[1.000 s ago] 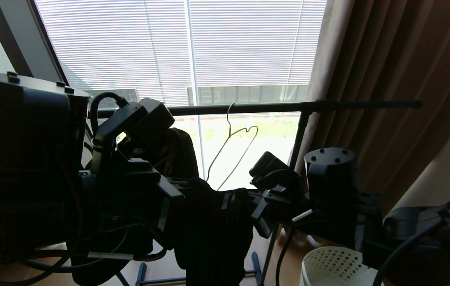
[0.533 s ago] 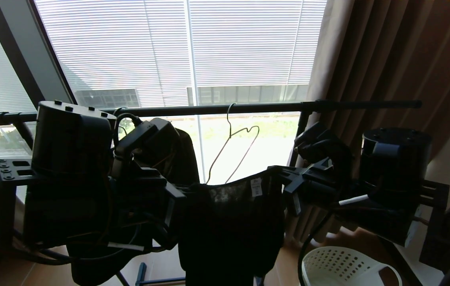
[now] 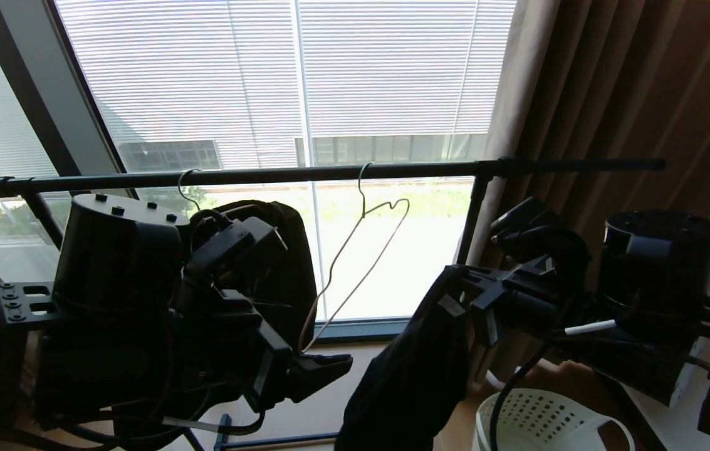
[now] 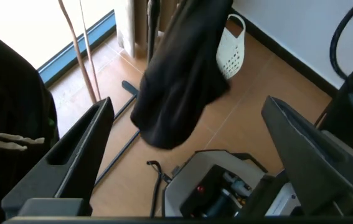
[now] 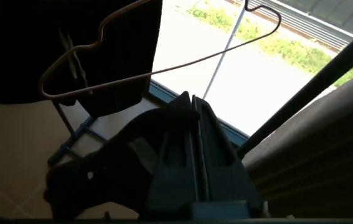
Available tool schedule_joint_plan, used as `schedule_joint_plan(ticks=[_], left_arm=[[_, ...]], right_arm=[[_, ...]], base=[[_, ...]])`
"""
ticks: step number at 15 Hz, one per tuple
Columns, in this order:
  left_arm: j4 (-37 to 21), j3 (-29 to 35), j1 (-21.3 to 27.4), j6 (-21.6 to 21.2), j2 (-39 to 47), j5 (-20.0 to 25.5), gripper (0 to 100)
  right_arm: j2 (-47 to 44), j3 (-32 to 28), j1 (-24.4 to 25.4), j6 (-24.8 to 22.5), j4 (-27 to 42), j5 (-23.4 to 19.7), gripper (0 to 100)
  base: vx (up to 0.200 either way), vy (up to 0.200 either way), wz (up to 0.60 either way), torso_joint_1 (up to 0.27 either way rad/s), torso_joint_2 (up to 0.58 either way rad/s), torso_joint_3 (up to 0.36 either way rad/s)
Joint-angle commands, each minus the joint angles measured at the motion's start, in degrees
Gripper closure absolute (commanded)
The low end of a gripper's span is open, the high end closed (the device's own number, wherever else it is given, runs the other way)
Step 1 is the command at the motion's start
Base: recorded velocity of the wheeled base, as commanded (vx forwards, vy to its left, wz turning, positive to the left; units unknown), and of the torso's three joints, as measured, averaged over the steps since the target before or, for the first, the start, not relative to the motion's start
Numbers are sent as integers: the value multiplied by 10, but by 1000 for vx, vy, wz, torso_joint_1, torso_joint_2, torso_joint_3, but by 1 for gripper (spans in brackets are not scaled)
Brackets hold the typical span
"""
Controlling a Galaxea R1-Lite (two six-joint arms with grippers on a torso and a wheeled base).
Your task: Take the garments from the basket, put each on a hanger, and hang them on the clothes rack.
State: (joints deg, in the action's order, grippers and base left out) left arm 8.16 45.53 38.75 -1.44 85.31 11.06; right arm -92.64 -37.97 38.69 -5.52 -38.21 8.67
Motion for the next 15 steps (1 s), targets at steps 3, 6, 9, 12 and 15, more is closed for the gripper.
schedule_joint_plan(ticks=[3, 6, 9, 12, 15], left_arm=[[1, -8, -11, -12, -18, -6, 0], [8, 24, -17, -12, 23, -32, 0], [9, 82, -48, -11, 90, -38, 0], [24, 109, -61, -13, 142, -38, 0], [66, 147, -76, -11, 212, -42, 0]], right_arm=[[43, 73, -35, -2, -18, -4, 100], [39, 82, -37, -28, -41, -1, 100], [43, 78, -37, -28, -42, -1, 100], [52, 81, -37, -28, -42, -2, 100], [52, 79, -37, -28, -42, -3, 100]], base=[[0, 0, 0, 0, 0, 0], [0, 0, 0, 0, 0, 0], [0, 0, 0, 0, 0, 0], [0, 0, 0, 0, 0, 0], [0, 0, 0, 0, 0, 0]])
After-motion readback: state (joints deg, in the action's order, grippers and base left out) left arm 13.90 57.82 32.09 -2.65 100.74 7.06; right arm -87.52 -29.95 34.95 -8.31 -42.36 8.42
